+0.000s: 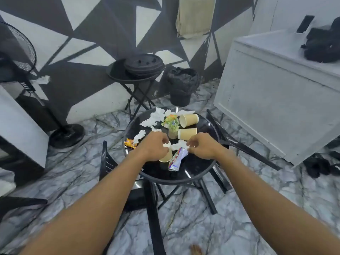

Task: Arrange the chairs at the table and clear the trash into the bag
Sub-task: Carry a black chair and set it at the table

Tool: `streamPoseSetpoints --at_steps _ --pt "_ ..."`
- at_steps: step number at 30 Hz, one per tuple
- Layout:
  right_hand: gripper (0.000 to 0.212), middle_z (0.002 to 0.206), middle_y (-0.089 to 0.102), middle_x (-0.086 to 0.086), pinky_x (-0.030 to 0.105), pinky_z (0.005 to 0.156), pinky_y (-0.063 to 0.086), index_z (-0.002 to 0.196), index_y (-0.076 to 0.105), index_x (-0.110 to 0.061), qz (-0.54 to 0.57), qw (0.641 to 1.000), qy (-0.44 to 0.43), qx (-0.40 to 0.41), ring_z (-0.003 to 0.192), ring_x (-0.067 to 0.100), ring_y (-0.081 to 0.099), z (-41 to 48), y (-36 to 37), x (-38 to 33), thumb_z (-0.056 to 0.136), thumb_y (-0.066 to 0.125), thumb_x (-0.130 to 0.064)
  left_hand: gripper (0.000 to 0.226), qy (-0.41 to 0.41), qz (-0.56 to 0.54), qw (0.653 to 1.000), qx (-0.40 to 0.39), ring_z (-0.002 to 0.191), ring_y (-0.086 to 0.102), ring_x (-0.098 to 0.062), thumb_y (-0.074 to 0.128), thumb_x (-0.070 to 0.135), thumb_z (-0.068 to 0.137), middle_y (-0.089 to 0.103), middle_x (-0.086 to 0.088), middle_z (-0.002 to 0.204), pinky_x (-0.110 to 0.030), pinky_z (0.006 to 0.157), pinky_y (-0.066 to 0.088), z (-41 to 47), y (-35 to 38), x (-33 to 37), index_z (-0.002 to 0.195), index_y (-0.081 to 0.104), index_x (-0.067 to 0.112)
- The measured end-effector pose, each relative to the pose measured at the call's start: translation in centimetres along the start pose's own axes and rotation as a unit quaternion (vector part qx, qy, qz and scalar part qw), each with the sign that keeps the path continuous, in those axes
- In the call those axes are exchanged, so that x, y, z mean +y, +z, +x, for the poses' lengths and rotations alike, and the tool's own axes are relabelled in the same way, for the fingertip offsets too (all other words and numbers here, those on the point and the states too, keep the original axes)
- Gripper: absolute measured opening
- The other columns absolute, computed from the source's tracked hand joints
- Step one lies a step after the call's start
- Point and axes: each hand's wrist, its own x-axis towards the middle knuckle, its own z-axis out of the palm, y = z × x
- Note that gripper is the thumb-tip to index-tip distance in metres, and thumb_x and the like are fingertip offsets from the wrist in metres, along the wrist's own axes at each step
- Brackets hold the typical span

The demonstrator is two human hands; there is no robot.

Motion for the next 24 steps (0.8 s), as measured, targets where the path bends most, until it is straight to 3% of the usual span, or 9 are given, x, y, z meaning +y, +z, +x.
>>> streamPoseSetpoints --at_steps 6,8,11,17,19,24 --pt "0.032 0.112 0.069 0.003 0.037 0.094 0.056 0.119 0.069 -0.016 0.015 0.998 0.019 -0.057 0.102 0.021 0.066 4.6 -1.0 6.9 0.088 0.068 -0.026 0.039 -0.075 -0.025 0.996 -0.036 0.116 0.057 -0.019 0.063 0.025 0.088 0.061 0.004 0.123 -0.035 0.098 0.050 6.1 5.6 2.3 0.126 0.065 0.016" --pt "0.030 0.113 0.070 0.004 0.041 0.093 0.057 0.117 0.070 -0.017 0.023 0.997 0.003 -0.073 0.101 0.022 0.066 6.0 -0.7 7.8 0.088 0.066 -0.025 0.029 -0.107 -0.046 0.993 -0.026 0.104 0.062 -0.018 0.061 0.025 0.087 0.064 0.006 0.112 -0.037 0.091 0.054 6.5 6.9 2.6 0.115 0.068 0.017" --pt "0.027 0.109 0.072 0.008 0.038 0.088 0.057 0.116 0.071 -0.013 0.039 0.993 -0.023 -0.107 0.099 0.024 0.068 7.5 0.7 8.3 0.090 0.063 -0.017 0.018 -0.164 -0.043 0.985 -0.017 0.084 0.060 -0.018 0.058 0.021 0.085 0.071 -0.005 0.103 -0.046 0.084 0.058 5.5 8.1 1.8 0.098 0.069 0.015" --pt "0.023 0.107 0.072 0.007 0.032 0.084 0.054 0.111 0.073 -0.014 0.040 0.983 -0.085 -0.159 0.092 0.019 0.065 9.0 4.5 6.0 0.090 0.063 -0.016 0.030 -0.219 -0.043 0.975 0.002 0.106 0.065 -0.021 0.068 0.022 0.086 0.070 -0.001 0.117 -0.041 0.096 0.055 2.7 8.1 -1.2 0.116 0.069 0.020" --pt "0.024 0.107 0.071 0.007 0.037 0.088 0.055 0.111 0.072 -0.012 0.037 0.979 -0.099 -0.177 0.094 0.022 0.064 9.2 5.8 4.5 0.090 0.063 -0.016 0.032 -0.233 -0.040 0.972 0.012 0.111 0.064 -0.021 0.068 0.021 0.087 0.069 -0.001 0.121 -0.039 0.097 0.054 2.0 7.8 -2.4 0.119 0.067 0.018" --pt "0.023 0.102 0.070 0.007 0.036 0.088 0.054 0.114 0.071 -0.013 0.022 0.972 -0.126 -0.199 0.098 0.024 0.064 10.2 8.5 0.0 0.092 0.065 -0.019 0.035 -0.262 -0.033 0.964 0.028 0.105 0.064 -0.020 0.065 0.023 0.086 0.067 0.001 0.121 -0.041 0.094 0.055 0.6 6.6 -5.6 0.120 0.065 0.020"
